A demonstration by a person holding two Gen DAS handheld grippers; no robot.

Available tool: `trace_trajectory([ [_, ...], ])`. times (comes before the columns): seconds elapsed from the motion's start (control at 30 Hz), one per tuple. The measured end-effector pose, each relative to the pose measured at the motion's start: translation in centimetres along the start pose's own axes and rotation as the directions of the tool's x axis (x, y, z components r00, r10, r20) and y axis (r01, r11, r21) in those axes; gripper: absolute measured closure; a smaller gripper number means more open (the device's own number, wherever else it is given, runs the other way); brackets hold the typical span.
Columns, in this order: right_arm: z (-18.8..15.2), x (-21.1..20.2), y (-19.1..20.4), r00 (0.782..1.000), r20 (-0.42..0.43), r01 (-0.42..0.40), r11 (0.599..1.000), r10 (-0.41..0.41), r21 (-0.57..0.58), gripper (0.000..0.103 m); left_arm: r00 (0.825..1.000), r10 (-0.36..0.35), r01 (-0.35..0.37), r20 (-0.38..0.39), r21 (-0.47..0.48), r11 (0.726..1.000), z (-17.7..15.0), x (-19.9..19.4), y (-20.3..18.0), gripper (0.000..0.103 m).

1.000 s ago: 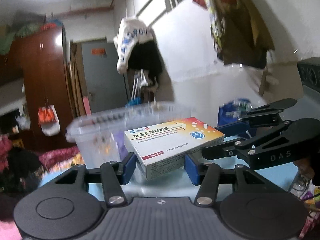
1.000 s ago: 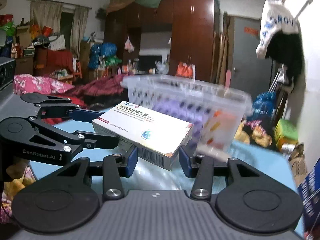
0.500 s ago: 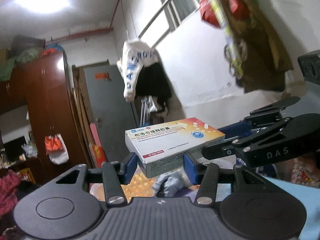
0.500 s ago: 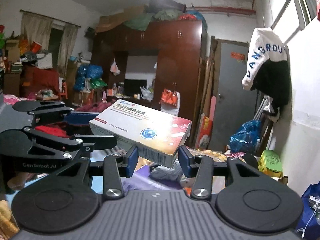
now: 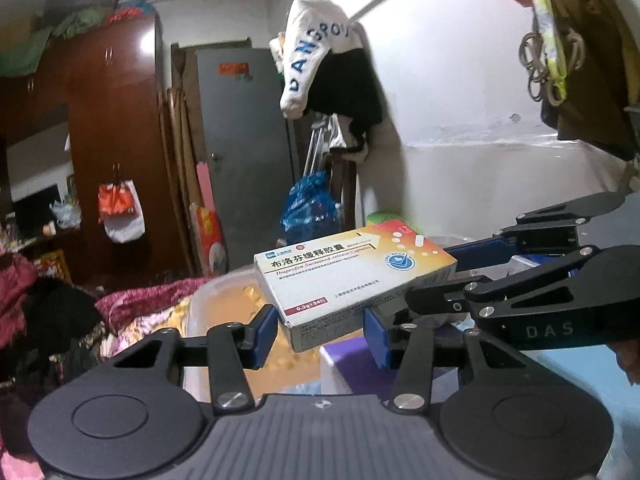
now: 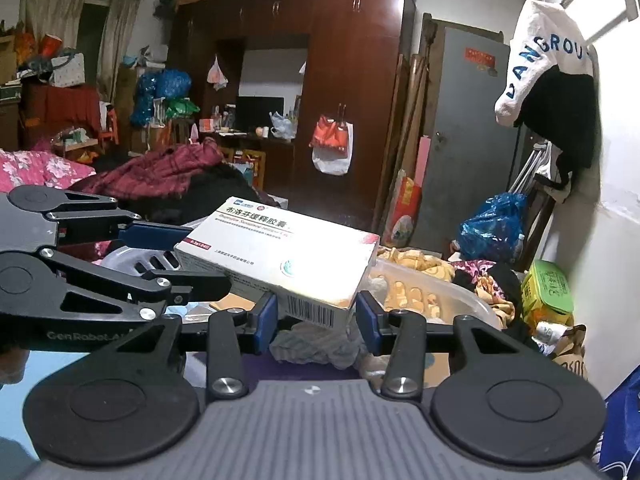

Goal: Organize objects
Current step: 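Hold the medicine box with both tools and lower it into the basket, then grasp the gauze roll with the left tool while the right tool grasps the wrapped small box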

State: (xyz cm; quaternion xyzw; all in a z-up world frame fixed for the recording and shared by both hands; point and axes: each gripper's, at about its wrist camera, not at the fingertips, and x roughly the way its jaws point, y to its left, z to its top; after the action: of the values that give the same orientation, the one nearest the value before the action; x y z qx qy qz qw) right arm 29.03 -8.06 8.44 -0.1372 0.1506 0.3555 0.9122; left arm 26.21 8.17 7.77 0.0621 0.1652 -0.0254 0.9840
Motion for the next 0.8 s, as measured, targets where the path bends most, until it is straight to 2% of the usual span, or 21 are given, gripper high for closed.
trace_trajectory([
  [0.13, -0.4, 0.0, -0.3, 1.0, 0.0, 0.0, 1.0, 0.0, 0.005, 0.054, 1.0, 0.003, -0.002, 0.008, -0.014, 1.0, -0.3, 0.0, 0.3, 0.049],
  [0.17, -0.5, 0.1, -0.2, 1.0, 0.003, -0.001, 1.0, 0.001, 0.004, 0.049, 1.0, 0.013, -0.013, 0.01, -0.018, 1.0, -0.4, -0.2, 0.3, 0.04],
  [0.2, -0.5, 0.1, -0.3, 1.0, 0.001, 0.017, 1.0, -0.017, 0.003, 0.045, 1.0, 0.027, -0.026, 0.017, -0.025, 0.999, -0.5, -0.4, 0.4, 0.026],
  [0.27, -0.6, -0.3, -0.6, 0.998, 0.0, 0.062, 0.998, -0.062, -0.009, 0.022, 0.998, 0.055, -0.053, 0.037, -0.037, 0.998, -0.8, -1.5, 0.5, 0.015],
  [0.33, -1.0, -2.0, -0.8, 0.997, 0.022, 0.08, 0.997, -0.08, -0.023, 0.009, 0.996, 0.072, -0.07, 0.048, -0.036, 0.997, -1.0, -3.2, 0.2, 0.014],
  [0.4, -1.5, -4.8, -1.6, 0.994, 0.066, 0.085, 0.996, -0.085, 0.003, 0.001, 0.994, 0.096, -0.094, 0.044, -0.04, 0.995, -1.3, -5.0, -0.4, 0.007],
  [0.47, -2.4, -7.8, -3.0, 0.993, 0.105, 0.043, 0.995, -0.053, 0.095, 0.0, 0.994, 0.1, -0.098, 0.051, -0.038, 0.995, -2.1, -6.8, -1.3, 0.001],
  [0.53, -3.4, -10.0, -4.1, 0.993, 0.114, 0.008, 0.987, -0.026, 0.158, 0.0, 0.995, 0.096, -0.094, 0.041, -0.055, 0.994, -3.3, -8.1, -2.1, 0.0],
  [0.63, -6.1, -12.1, -4.6, 0.992, 0.111, 0.037, 0.981, -0.058, 0.188, 0.0, 0.998, 0.058, -0.059, -0.022, -0.056, 0.997, -4.9, -8.2, -3.6, 0.0],
  [0.8, -9.0, -9.3, -4.1, 0.995, -0.052, 0.09, 0.98, -0.082, 0.18, 0.0, 0.989, 0.044, -0.051, -0.142, -0.051, 0.997, -6.0, -4.8, -5.8, 0.0],
])
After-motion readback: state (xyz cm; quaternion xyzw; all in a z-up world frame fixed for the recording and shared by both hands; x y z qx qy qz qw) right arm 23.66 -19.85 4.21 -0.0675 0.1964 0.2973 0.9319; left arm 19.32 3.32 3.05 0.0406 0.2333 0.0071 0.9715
